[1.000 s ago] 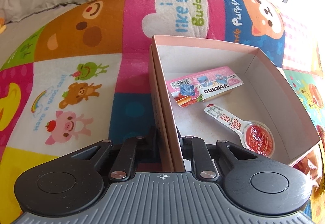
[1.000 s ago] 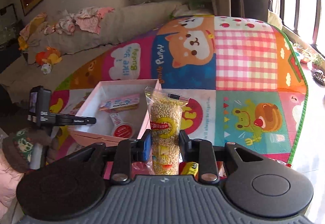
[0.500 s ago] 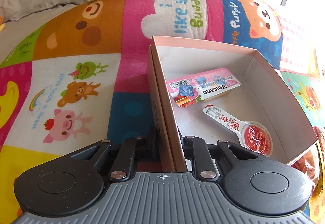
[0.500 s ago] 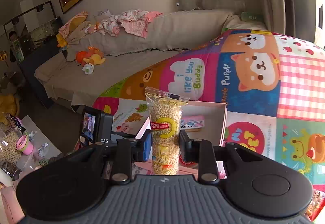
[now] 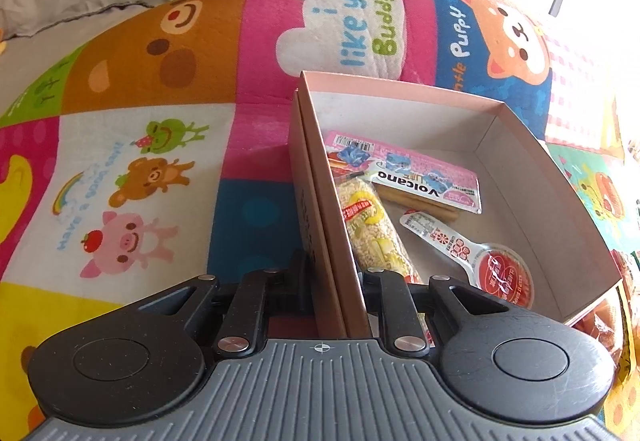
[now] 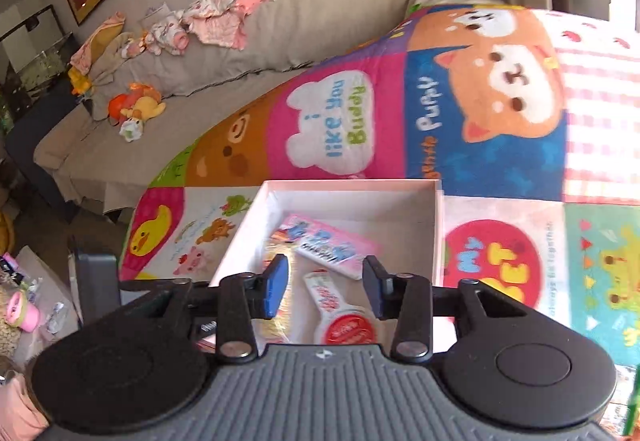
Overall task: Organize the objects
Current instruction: 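Carry the corn-stick bag into the pink box and open the right gripper, then move the right gripper back toward the wrapped pastries and candy bag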
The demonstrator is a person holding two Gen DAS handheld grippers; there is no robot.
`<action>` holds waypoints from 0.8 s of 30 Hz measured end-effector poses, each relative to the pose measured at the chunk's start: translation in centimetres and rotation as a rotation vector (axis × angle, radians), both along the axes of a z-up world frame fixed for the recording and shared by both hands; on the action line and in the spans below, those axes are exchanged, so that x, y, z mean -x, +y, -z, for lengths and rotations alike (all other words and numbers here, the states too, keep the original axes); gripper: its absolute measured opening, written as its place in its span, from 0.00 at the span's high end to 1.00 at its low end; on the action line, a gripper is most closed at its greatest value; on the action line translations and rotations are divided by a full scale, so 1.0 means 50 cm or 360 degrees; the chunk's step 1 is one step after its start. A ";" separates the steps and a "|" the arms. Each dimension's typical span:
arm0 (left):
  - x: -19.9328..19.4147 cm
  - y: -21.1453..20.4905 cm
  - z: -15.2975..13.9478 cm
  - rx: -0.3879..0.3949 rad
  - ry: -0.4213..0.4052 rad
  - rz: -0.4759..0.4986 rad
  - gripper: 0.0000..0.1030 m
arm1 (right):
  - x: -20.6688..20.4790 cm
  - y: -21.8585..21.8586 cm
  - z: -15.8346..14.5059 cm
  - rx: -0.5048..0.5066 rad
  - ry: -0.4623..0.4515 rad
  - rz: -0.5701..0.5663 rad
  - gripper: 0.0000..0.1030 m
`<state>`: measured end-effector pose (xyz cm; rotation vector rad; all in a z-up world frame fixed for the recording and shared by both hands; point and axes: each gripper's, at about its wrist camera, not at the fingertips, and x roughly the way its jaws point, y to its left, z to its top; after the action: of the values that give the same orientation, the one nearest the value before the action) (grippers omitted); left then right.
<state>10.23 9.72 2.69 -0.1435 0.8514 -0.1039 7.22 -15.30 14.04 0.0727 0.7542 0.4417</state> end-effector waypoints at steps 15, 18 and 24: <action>0.003 -0.016 -0.001 -0.0080 0.0015 -0.0010 0.83 | 0.245 -0.421 0.201 0.0035 -0.0048 0.1007 0.34; 0.003 -0.018 -0.003 -0.0103 0.0031 0.0005 0.83 | 0.256 -0.397 0.240 -0.0043 -0.0045 0.0982 0.34; 0.004 -0.016 -0.003 -0.0086 0.0040 -0.0009 0.83 | 0.283 -0.317 0.231 -0.0184 -0.0034 0.0599 0.34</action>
<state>10.02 8.93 2.83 -0.0964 0.8781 -0.0740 -6.91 -31.13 2.50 0.3125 0.6750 0.1267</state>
